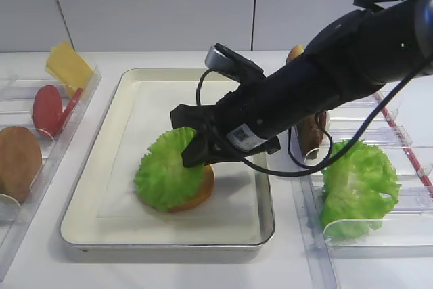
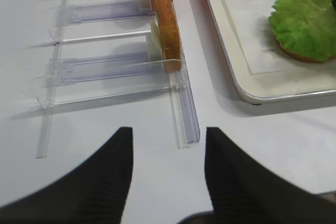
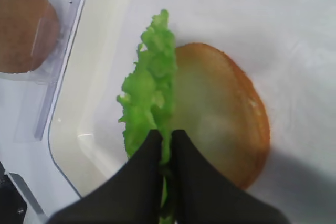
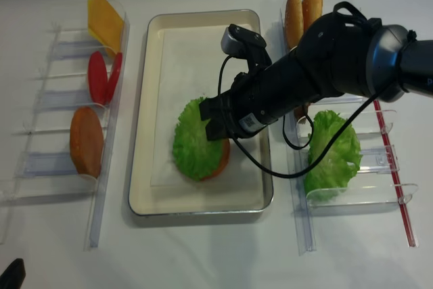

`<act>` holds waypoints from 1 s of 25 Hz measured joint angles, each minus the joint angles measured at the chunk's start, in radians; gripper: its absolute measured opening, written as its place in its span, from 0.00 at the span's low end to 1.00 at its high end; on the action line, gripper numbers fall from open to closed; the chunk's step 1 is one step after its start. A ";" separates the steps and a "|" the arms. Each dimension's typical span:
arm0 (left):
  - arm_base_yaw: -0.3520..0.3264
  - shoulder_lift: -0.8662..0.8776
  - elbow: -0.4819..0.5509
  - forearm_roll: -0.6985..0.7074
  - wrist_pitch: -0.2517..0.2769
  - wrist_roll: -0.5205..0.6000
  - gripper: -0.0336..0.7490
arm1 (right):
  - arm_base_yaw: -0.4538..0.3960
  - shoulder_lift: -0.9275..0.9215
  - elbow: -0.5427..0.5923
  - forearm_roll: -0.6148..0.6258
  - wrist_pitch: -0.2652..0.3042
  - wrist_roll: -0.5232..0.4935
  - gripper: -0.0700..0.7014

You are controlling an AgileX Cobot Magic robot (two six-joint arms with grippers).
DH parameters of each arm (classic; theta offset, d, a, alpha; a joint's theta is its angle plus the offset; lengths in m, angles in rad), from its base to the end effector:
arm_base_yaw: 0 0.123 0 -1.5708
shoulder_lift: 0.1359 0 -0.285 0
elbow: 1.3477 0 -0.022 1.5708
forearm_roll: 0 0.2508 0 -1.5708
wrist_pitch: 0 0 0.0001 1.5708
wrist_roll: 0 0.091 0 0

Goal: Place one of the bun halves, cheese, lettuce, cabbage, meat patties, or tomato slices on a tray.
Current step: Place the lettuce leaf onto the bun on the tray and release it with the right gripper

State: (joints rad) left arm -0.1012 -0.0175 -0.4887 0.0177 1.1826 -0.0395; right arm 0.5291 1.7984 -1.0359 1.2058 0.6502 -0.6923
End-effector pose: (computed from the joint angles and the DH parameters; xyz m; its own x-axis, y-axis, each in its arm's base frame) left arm -0.0116 0.0027 0.2645 -0.5554 0.0234 -0.8313 0.0693 0.9974 -0.0182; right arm 0.2805 0.2237 0.1892 -0.9277 -0.1433 -0.3448 -0.3484 0.6643 0.6612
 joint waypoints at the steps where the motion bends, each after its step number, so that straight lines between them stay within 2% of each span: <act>1: 0.000 0.000 0.000 0.000 0.000 0.000 0.42 | 0.000 0.000 0.000 -0.007 0.000 0.000 0.16; 5: 0.000 0.000 0.000 0.000 0.000 0.000 0.42 | -0.001 0.000 0.000 -0.015 -0.002 0.008 0.16; 12: 0.000 0.000 0.000 0.000 0.000 0.000 0.42 | -0.001 0.000 0.000 -0.035 -0.002 0.015 0.26; 19: 0.000 0.000 0.000 0.000 0.000 -0.002 0.42 | -0.001 0.000 -0.007 -0.064 -0.002 0.030 0.28; 21: 0.000 0.000 0.000 0.000 0.000 -0.002 0.42 | -0.001 0.000 -0.014 -0.088 -0.002 0.034 0.32; 25: 0.000 0.000 0.000 0.000 0.000 -0.002 0.42 | -0.001 0.000 -0.031 -0.131 0.001 0.038 0.51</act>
State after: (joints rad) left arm -0.1012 -0.0175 -0.4887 0.0177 1.1826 -0.0412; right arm 0.5284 1.7984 -1.0664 1.0748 0.6513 -0.6545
